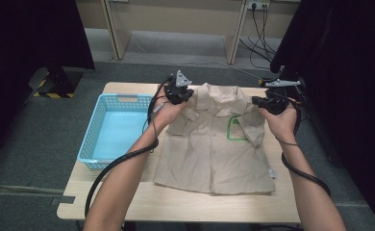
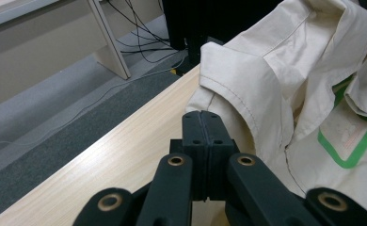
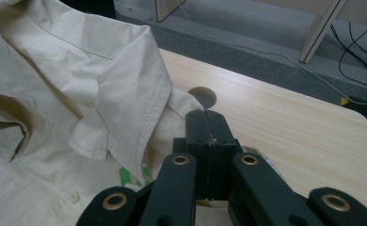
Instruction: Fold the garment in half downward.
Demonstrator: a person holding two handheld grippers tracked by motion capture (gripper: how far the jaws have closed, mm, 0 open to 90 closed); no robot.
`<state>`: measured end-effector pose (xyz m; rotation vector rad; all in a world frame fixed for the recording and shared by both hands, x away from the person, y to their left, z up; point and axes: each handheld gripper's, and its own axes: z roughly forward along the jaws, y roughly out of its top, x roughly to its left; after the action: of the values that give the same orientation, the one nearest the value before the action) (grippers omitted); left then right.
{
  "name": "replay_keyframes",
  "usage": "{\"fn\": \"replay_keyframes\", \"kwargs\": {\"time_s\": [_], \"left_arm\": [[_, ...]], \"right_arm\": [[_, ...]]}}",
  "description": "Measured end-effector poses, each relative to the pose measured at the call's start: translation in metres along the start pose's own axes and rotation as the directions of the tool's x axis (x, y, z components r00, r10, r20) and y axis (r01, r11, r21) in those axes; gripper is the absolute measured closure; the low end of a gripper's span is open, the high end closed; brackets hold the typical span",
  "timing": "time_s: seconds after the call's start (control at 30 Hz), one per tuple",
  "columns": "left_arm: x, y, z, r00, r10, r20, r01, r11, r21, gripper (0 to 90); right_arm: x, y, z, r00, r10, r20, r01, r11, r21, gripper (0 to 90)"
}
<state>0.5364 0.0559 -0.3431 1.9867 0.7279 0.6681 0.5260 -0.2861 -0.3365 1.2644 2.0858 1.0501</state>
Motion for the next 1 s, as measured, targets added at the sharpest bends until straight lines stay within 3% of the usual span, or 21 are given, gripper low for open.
{"fn": "replay_keyframes", "kwargs": {"time_s": [0.13,0.23,0.43,0.7,1.0], "left_arm": [[-0.002,-0.005,-0.008,0.9996,0.027,0.005,-0.027,0.9996,0.008,89.8],[-0.003,-0.011,-0.012,0.9998,0.013,0.018,-0.013,0.9999,-0.001,89.8],[-0.013,-0.018,-0.022,0.9985,0.047,0.029,-0.046,0.9987,-0.022,89.8],[-0.02,-0.032,-0.035,0.9983,0.044,0.04,-0.042,0.9979,-0.05,89.8],[-0.036,-0.044,-0.049,0.9961,0.075,0.047,-0.071,0.9952,-0.068,89.8]], "right_arm": [[0.008,-0.003,-0.008,0.9993,-0.037,-0.003,0.037,0.999,-0.01,90.0],[0.01,-0.008,-0.012,0.9993,-0.032,-0.017,0.032,0.999,-0.007,90.0],[0.016,-0.014,-0.019,0.9985,-0.05,-0.023,0.05,0.999,-0.016,90.0],[0.028,-0.027,-0.028,0.9967,-0.076,-0.027,0.075,0.997,-0.029,90.0],[0.04,-0.045,-0.042,0.994,-0.105,-0.03,0.104,0.994,-0.046,90.0]]}}
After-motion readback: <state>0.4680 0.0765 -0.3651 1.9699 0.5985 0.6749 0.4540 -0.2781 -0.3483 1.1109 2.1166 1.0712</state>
